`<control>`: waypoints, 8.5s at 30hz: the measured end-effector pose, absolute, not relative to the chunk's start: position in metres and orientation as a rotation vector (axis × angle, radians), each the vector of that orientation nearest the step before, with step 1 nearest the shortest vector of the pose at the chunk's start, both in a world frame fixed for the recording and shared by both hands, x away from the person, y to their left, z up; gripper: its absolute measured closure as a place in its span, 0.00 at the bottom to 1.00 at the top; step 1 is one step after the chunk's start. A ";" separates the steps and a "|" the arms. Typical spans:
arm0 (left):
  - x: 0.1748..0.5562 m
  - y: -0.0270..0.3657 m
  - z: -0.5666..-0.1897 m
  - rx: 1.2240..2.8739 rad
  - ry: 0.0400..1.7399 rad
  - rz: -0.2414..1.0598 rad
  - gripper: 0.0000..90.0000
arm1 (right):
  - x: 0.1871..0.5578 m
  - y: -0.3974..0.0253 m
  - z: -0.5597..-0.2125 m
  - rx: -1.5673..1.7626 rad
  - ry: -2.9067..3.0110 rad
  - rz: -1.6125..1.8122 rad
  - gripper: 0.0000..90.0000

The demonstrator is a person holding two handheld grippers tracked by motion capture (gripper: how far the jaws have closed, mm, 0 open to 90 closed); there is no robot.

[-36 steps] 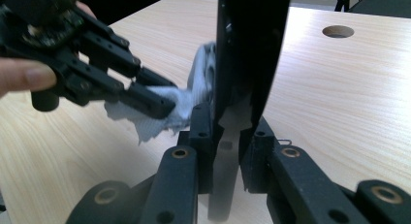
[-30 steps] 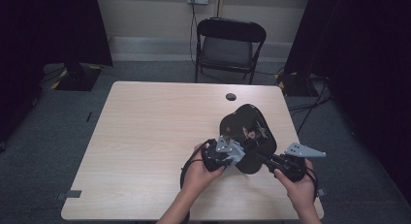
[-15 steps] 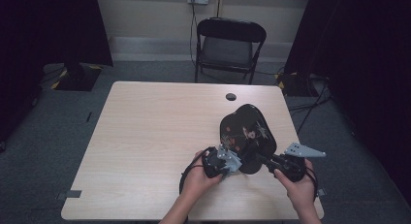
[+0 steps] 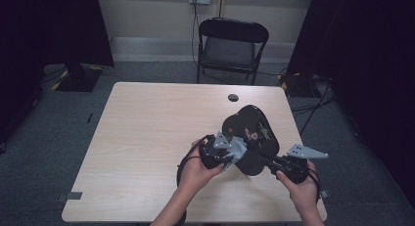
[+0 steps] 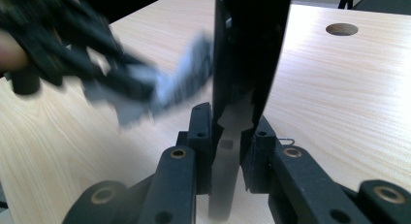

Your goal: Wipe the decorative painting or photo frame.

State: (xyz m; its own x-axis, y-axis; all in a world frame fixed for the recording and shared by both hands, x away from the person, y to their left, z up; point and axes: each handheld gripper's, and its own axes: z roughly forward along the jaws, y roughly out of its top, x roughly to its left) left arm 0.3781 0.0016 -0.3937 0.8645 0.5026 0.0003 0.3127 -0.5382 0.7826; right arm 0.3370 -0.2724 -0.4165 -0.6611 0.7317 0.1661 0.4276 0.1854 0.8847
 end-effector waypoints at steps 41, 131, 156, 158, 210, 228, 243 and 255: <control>0.378 -0.019 -0.400 2.201 0.544 0.272 0.86 | 0.337 -0.273 -0.417 1.111 2.166 1.461 0.87; 0.376 -0.030 -0.346 2.127 0.488 0.378 0.85 | 0.336 -0.271 -0.416 1.127 2.164 1.454 0.87; 0.374 -0.023 -0.442 2.258 0.601 0.250 0.85 | 0.336 -0.272 -0.416 1.128 2.163 1.457 0.87; 0.374 -0.024 -0.446 2.273 0.603 0.245 0.85 | 0.336 -0.272 -0.416 1.129 2.164 1.457 0.87; 0.373 -0.041 -0.323 2.096 0.477 0.395 0.85 | 0.335 -0.277 -0.413 1.132 2.166 1.469 0.87; 0.369 -0.037 -0.381 2.188 0.500 0.315 0.85 | 0.335 -0.276 -0.413 1.133 2.166 1.470 0.87; 0.367 -0.035 -0.434 2.274 0.558 0.253 0.85 | 0.335 -0.277 -0.413 1.133 2.166 1.471 0.87; 0.365 -0.037 -0.456 2.342 0.578 0.214 0.85 | 0.335 -0.277 -0.413 1.133 2.166 1.471 0.87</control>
State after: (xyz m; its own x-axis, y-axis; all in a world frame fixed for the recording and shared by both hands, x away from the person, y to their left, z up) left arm 0.3649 -0.0375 -0.4565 0.8866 0.4625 -0.0077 0.3460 -0.6520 0.6746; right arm 0.3352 -0.2767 -0.4133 -0.6500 0.7371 0.1848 0.4437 0.1708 0.8797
